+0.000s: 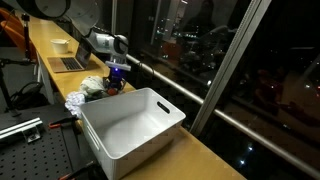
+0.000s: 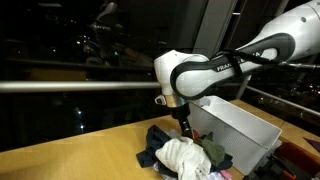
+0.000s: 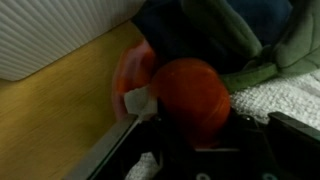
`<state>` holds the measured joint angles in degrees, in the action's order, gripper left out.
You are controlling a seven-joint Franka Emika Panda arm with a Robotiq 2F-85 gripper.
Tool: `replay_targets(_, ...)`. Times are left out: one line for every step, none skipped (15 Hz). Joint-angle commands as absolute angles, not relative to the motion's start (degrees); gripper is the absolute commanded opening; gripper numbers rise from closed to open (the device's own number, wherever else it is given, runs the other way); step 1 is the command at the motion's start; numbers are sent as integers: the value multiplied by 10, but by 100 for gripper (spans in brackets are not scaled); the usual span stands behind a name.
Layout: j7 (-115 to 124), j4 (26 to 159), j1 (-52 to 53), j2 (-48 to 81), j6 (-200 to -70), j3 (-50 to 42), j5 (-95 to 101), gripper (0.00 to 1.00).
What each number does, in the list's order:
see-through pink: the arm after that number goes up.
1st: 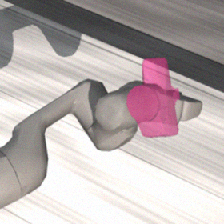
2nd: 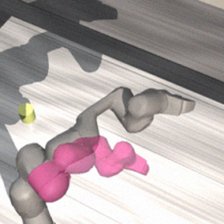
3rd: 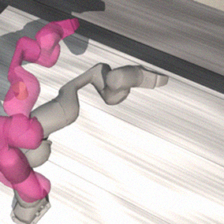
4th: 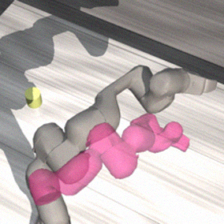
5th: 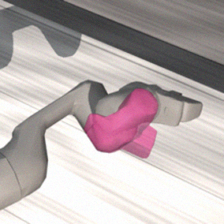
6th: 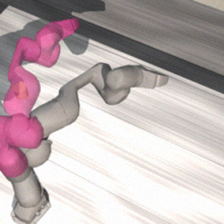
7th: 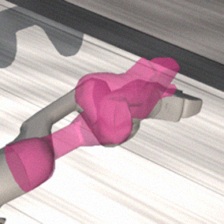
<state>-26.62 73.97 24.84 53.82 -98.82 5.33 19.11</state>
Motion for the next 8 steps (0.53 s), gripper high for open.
replay_targets(-267, 824, 233, 475, -1053, 62, 189, 22)
replay_targets(-259, 841, 216, 460, -1064, 82, 204, 13)
replay_targets(-256, 873, 210, 434, -1082, 85, 205, 7)
replay_targets(-252, 908, 201, 405, -1101, 89, 204, 2)
replay_targets(-248, 931, 191, 381, -1113, 90, 201, 4)
replay_targets(-243, 958, 182, 357, -1127, 91, 199, 5)
replay_targets(-235, 984, 173, 334, -1142, 91, 196, 2)
replay_targets(-227, 1013, 164, 309, -1156, 90, 194, 3)
